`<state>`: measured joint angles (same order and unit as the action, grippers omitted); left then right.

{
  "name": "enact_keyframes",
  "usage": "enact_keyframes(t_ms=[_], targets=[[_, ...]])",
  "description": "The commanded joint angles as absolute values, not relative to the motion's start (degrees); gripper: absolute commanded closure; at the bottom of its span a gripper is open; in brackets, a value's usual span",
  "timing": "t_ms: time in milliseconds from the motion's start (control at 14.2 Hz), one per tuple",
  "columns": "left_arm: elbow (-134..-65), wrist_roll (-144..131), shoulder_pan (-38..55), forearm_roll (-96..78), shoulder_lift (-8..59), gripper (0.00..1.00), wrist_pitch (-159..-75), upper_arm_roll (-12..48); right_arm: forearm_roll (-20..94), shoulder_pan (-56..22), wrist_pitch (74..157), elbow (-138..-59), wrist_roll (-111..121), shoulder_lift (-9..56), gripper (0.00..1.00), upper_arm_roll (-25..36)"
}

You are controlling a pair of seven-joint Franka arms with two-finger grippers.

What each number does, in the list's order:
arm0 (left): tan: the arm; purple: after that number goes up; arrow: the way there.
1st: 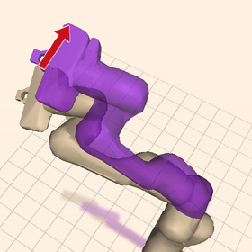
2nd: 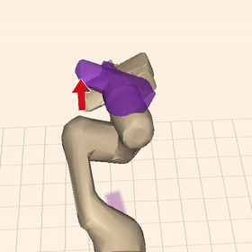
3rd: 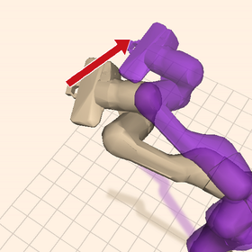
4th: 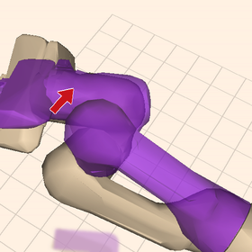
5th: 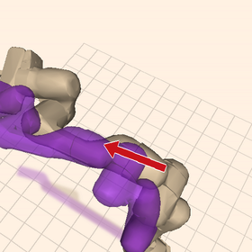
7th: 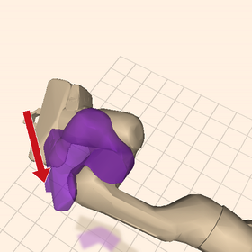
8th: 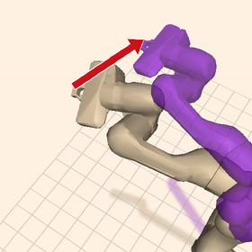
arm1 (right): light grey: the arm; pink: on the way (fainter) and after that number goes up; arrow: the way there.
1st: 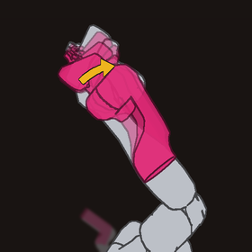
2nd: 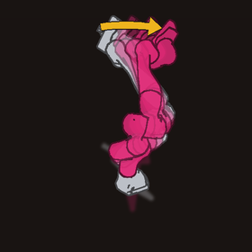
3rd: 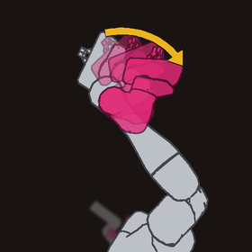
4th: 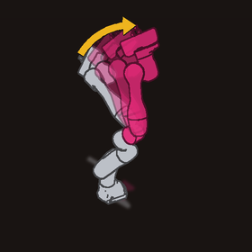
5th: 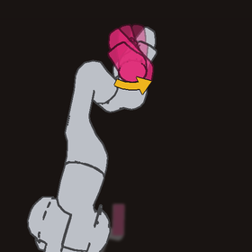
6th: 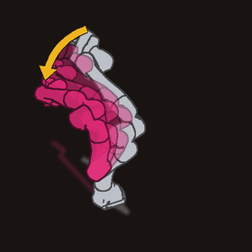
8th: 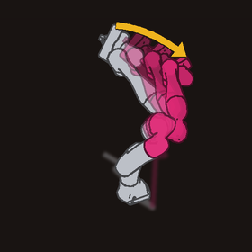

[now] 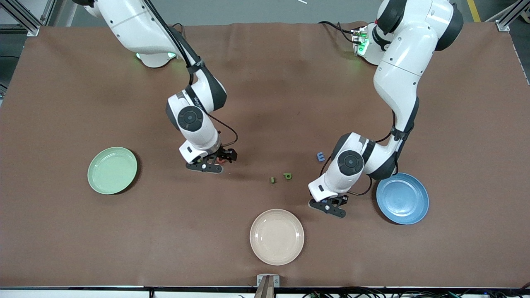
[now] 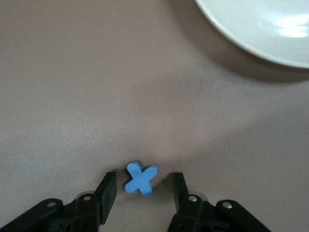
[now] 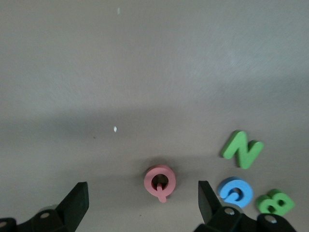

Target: Sort upper and lower case letters into plates

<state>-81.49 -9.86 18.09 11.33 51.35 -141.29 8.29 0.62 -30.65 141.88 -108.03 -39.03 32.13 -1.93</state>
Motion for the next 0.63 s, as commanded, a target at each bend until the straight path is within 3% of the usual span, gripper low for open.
enact_keyframes(t_ms=[0, 141, 352, 562], targets=[[-80.42, -9.75, 18.54, 12.3, 52.38, 0.79, -142.91, 7.82, 1.23, -31.9, 142.38, -108.81, -38.14, 31.81, 0.0, -1.67], [-80.42, -10.28, 18.54, 12.3, 52.3, 0.97, -143.0, 7.82, 1.14, -32.87, 142.38, -108.81, -38.06, 33.13, 0.0, -1.58], [-80.77, -9.58, 17.41, 12.92, 50.46, 0.99, -142.56, 7.56, 0.62, -32.7, 142.12, -108.98, -38.06, 33.31, 0.0, -1.5], [-85.06, -8.62, 11.1, 13.36, 43.18, 1.0, -140.55, 7.64, 0.44, -31.99, 142.47, -108.72, -37.88, 34.36, 0.0, -1.32]])
